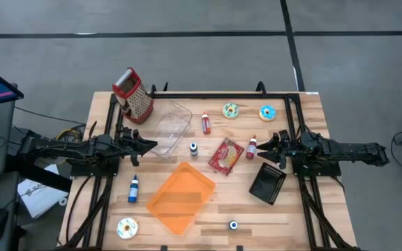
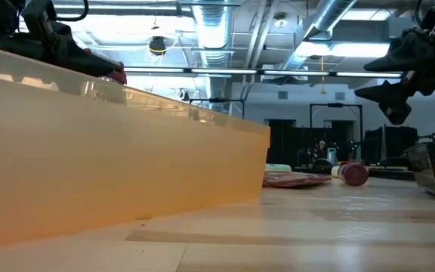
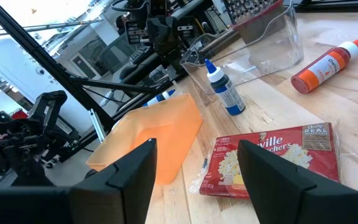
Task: Pick & Place Food Item
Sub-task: Put the middle blue food coloring bottle into the transparent bin
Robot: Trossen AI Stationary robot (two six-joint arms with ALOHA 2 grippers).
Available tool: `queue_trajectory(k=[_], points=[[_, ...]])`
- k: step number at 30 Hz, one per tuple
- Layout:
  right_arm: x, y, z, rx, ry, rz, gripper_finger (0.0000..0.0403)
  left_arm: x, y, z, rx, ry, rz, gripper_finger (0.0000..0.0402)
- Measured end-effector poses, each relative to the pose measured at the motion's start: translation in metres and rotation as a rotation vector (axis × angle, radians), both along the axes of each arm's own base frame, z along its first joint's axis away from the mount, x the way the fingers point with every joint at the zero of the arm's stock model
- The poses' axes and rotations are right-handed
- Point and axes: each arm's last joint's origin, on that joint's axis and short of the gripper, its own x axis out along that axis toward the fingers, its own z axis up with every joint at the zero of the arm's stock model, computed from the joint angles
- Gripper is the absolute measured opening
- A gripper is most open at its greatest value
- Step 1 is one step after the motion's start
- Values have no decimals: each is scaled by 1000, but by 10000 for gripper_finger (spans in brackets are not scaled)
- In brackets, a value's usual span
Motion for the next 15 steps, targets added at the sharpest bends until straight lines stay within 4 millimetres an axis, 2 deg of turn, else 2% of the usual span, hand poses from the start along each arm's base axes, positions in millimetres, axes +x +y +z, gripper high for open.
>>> queue_trajectory(k=[3, 10, 15], points=[[0, 0, 0, 0, -1, 0, 216, 0, -1, 2, -112, -44, -30, 21], [0, 0, 0, 0, 0, 0, 216, 0, -3, 7, -257, -115, -132, 21], [0, 0, 0, 0, -1, 0, 216, 0, -3, 10, -255, -154, -107, 21]])
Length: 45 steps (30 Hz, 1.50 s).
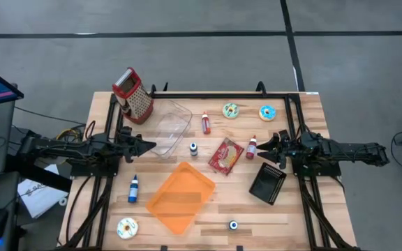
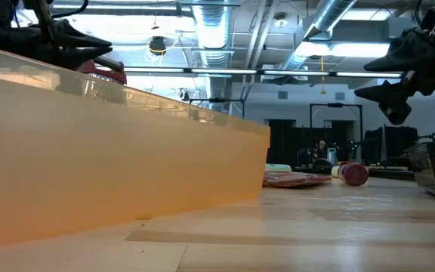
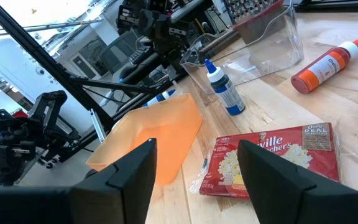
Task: Pick & Place Food Item
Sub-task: Put the middle blue food coloring bottle into the transparent bin
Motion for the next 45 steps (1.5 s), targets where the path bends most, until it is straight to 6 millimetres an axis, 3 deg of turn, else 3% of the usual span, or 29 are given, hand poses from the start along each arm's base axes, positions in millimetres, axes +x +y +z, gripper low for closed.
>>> queue_trajectory(k=[8, 20, 27, 38, 45], points=[[0, 0, 0, 0, 0, -1, 216, 3, 0, -5, -146, 30, -6, 21], [1, -1, 3, -2, -45, -18, 216, 8, 6, -8, -165, 43, 203, 21], [0, -1, 25, 56, -267, -19, 216, 8, 8, 0, -136, -43, 303, 21], [-3, -1, 40, 259, -429, 8, 216, 3, 9, 19, -8, -188, 356, 23], [-6, -2, 49, 346, -534, 5, 216, 4, 6, 46, 68, -263, 269, 60]])
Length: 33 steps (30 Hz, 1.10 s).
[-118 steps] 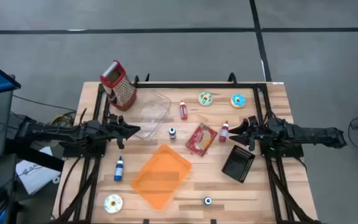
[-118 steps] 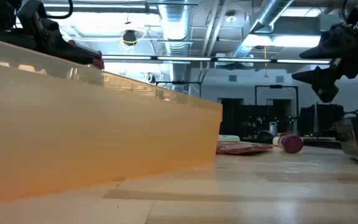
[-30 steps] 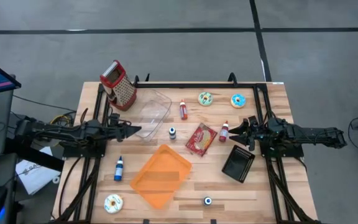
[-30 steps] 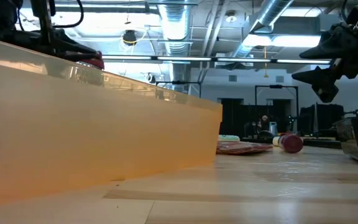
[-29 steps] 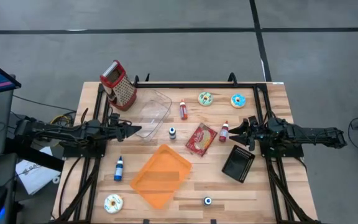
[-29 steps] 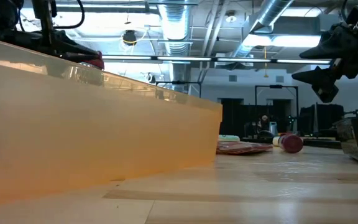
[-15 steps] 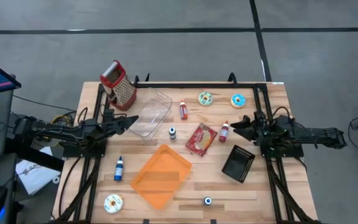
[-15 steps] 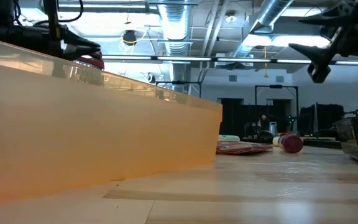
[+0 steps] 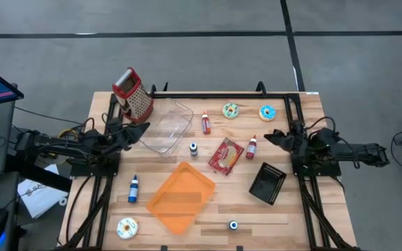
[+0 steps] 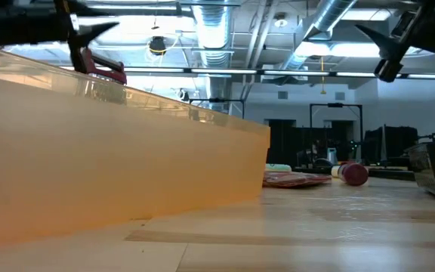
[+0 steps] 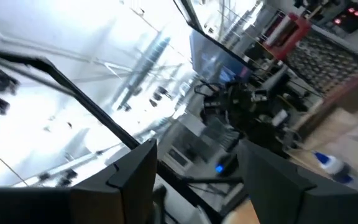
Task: Pick & Place Food Item
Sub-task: Put the middle blue food coloring bottle into the transparent bin
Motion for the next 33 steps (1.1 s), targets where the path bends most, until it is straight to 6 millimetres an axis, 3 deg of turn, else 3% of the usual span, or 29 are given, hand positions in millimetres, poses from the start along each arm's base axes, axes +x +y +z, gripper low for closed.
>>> queue_trajectory(k=[8, 14, 22, 33], points=[[-3, -3, 6, 68, -65, -78, 216, -2, -13, 57, 90, -142, -249, 155], [-3, -3, 5, 93, -67, -88, 216, 11, -41, 81, 27, -12, -617, 187], [-3, -4, 5, 129, -70, -114, 216, 22, -86, 87, -165, 290, -921, 188], [-3, -4, 5, 143, -74, -107, 216, 3, -133, 70, -493, 888, -1233, 189]])
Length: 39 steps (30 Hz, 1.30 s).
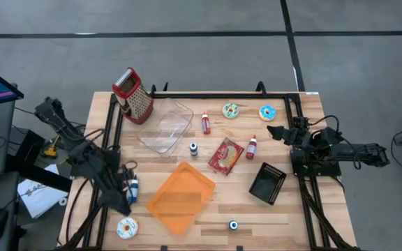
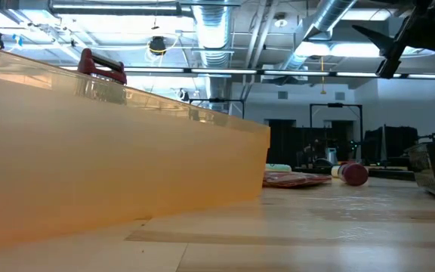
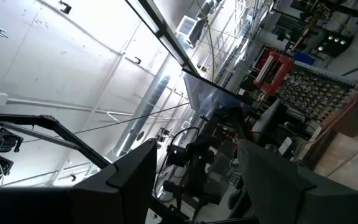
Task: Pick & Place Food Item
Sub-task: Put the middle blue food coloring bottle into the transparent bin
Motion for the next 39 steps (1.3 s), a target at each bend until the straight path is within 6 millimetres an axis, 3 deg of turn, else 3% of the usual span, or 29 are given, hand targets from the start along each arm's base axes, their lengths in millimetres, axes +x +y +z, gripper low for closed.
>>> queue_trajectory(k=[4, 12, 18, 23, 32, 39], points=[[-1, 0, 1, 2, -17, 1, 216, -4, -5, -19, 68, 232, 23, 189], [-2, 0, 5, -4, -52, -1, 216, -6, -2, -57, 208, 713, 300, 189], [-4, 0, 11, -22, -61, -10, 216, -2, 2, -70, 279, 760, 556, 189], [-7, 0, 20, -57, -65, -28, 216, 4, 0, -86, 356, 825, 601, 200], [-8, 1, 26, -73, -21, -8, 216, 9, 10, -103, 515, 936, 709, 259], [-7, 1, 25, -77, -12, -10, 216, 14, 16, -117, 650, 1015, 756, 265]])
